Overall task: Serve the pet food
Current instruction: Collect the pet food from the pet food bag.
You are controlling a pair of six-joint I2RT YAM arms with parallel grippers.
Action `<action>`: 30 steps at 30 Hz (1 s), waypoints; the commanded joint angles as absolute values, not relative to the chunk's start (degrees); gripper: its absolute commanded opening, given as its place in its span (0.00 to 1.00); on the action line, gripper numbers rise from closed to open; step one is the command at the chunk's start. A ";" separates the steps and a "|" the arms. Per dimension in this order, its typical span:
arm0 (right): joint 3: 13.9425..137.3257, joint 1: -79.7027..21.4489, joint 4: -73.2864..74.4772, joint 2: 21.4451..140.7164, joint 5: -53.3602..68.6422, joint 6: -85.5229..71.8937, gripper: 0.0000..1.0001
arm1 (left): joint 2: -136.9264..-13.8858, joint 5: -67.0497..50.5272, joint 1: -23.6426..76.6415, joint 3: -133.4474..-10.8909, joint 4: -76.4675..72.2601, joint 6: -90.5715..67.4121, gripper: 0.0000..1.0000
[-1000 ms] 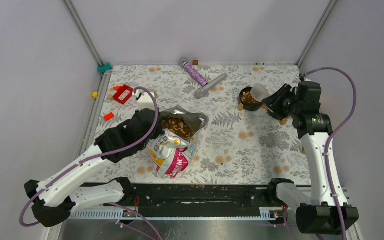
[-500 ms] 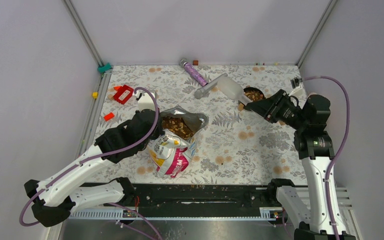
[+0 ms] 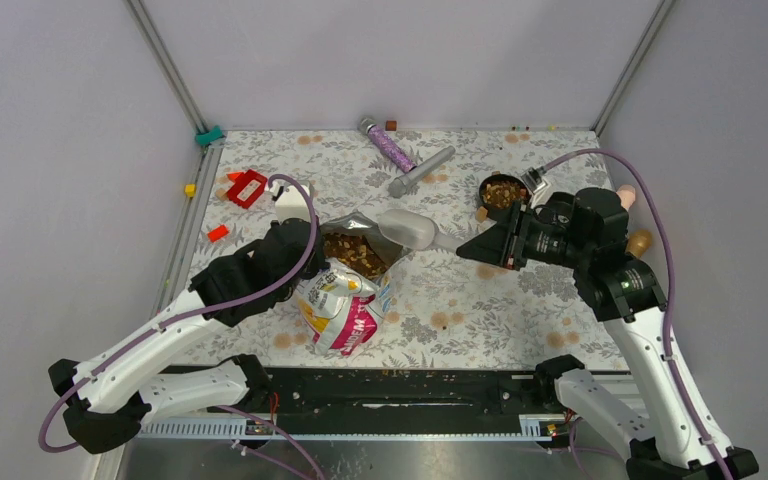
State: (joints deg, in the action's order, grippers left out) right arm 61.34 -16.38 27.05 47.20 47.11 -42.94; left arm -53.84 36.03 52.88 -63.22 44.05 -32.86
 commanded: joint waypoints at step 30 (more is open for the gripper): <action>100.13 -49.23 66.27 83.08 -1.58 -33.52 0.00 | -52.70 34.11 55.39 -66.09 39.80 -32.95 0.00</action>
